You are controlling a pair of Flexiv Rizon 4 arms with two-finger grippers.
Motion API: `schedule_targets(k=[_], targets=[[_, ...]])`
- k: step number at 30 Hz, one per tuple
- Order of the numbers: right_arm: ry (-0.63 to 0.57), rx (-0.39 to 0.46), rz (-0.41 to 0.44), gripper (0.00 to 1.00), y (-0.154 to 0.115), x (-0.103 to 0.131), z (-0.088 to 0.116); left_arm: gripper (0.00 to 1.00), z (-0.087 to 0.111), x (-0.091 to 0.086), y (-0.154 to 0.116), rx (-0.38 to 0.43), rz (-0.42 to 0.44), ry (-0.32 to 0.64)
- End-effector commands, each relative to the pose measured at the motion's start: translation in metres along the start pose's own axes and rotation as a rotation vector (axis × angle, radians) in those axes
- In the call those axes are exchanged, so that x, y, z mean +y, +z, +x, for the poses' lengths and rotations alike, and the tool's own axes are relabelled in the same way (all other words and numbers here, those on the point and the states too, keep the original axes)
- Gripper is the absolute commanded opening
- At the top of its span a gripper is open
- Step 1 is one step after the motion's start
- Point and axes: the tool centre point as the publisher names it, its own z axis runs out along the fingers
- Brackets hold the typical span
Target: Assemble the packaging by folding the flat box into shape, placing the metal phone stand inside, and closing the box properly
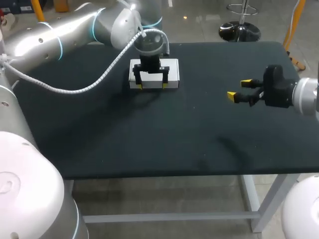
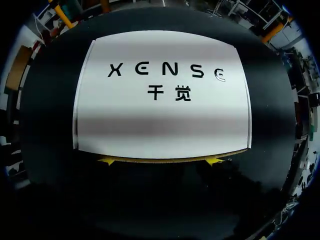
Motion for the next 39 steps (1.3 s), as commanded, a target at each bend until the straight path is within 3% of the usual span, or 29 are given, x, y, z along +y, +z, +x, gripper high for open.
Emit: schedule_targets(k=[1,15,24,29,39], targets=[[-0.001,0.002,-0.007,1.00,-0.001,-0.001,0.000,1.00,0.002,-0.020,0.006,0.000,-0.049,-0.006],[-0.001,0.002,-0.007,1.00,-0.001,-0.001,0.000,1.00,-0.005,-0.068,0.009,0.025,-0.062,-0.034],[-0.001,0.002,-0.007,1.00,-0.001,-0.001,0.000,1.00,-0.008,-0.086,0.008,0.036,-0.061,-0.039],[-0.001,0.002,-0.007,1.00,-0.001,-0.001,0.000,1.00,-0.010,-0.071,-0.003,0.063,-0.015,-0.015],[-0.001,0.002,-0.007,1.00,-0.001,-0.001,0.000,1.00,-0.027,-0.011,-0.038,0.188,0.146,0.126]])
